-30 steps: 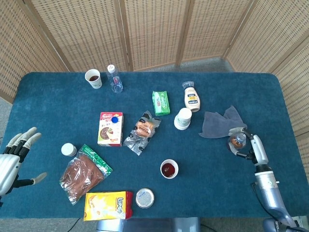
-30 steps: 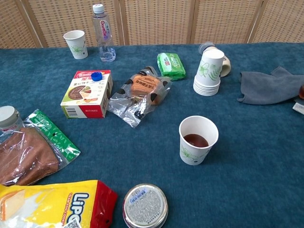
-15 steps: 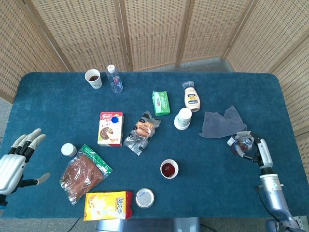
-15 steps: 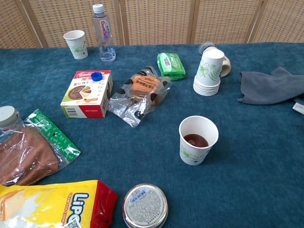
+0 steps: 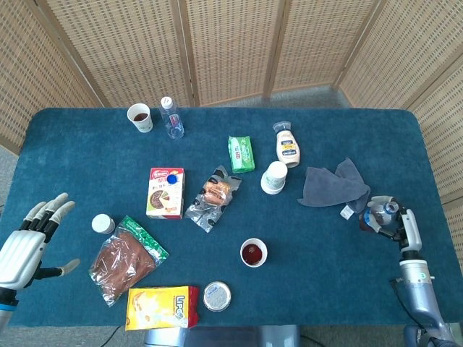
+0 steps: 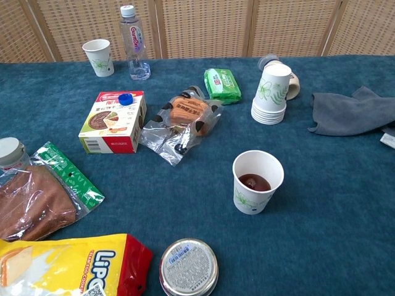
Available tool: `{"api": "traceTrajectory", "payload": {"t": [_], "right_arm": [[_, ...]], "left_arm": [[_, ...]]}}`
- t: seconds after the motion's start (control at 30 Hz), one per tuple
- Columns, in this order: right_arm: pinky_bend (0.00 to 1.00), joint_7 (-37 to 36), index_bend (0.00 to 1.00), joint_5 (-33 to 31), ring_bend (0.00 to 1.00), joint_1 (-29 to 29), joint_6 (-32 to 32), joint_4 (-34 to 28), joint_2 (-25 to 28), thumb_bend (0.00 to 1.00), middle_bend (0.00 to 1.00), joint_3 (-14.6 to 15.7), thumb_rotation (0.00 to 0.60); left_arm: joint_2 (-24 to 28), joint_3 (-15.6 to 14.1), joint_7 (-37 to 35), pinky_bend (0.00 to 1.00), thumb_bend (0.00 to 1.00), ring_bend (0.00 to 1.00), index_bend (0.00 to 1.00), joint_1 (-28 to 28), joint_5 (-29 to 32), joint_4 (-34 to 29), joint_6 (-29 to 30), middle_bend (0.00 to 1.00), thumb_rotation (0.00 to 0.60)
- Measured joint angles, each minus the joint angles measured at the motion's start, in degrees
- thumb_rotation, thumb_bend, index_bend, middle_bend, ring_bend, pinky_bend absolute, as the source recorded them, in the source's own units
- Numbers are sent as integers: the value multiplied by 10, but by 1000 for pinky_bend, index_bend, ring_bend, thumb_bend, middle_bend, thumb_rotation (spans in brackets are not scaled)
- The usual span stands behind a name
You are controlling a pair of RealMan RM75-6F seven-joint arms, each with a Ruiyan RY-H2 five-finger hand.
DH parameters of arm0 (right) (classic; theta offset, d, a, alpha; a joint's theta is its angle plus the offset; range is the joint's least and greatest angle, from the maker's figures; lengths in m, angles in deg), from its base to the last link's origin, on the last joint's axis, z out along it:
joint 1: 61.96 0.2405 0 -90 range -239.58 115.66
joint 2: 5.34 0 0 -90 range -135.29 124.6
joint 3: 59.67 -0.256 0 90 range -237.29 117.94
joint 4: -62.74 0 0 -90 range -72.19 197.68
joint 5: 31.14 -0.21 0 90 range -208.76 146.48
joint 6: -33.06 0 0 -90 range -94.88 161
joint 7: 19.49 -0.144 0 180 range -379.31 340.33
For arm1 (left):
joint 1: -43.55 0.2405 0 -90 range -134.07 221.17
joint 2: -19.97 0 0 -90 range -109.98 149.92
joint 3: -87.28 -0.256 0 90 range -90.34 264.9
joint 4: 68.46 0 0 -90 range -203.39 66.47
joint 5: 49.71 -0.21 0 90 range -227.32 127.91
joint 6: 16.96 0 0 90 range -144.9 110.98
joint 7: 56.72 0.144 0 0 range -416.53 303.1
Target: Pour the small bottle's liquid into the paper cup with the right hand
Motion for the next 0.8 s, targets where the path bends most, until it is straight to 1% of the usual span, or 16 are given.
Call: {"api": "traceTrajectory", "payload": {"t": [0.13,0.27,0.3,0.37,0.57,0.63,0.8], "right_arm": [[796,-20,428,-7,311,2,-15,18,-8,851,627,-5,600],[665,-40,429,-14,300,3,-31,30,-13,858,627,-10,600],[645,-43,430,-15,295,4,-34,33,-14,859,628,-11,600],[633,-44,430,-18,289,4,-37,41,-17,859,628,-13,600],[543,-53,432,-22,222,4,-46,58,-26,859,629,-18,600],[526,-56,433,-23,215,4,-49,63,-28,860,629,-19,600],[524,-57,434,-22,212,3,-51,76,-34,848,632,-19,600]], "left_arm": [[0,0,-1,0,149,0,0,0,0,1,0,0,600],[1,0,-3,0,149,0,0,-1,1,1,-1,0,600],[1,0,-3,0,149,0,0,-1,1,1,-1,0,600],[0,0,-3,0,150,0,0,-2,2,1,-2,0,600],[-1,-1,1,0,150,0,0,-3,1,1,-4,0,600],[-1,-2,2,0,150,0,0,-3,1,0,-5,0,600],[-2,-1,4,0,150,0,0,-3,3,0,-6,0,600]]}}
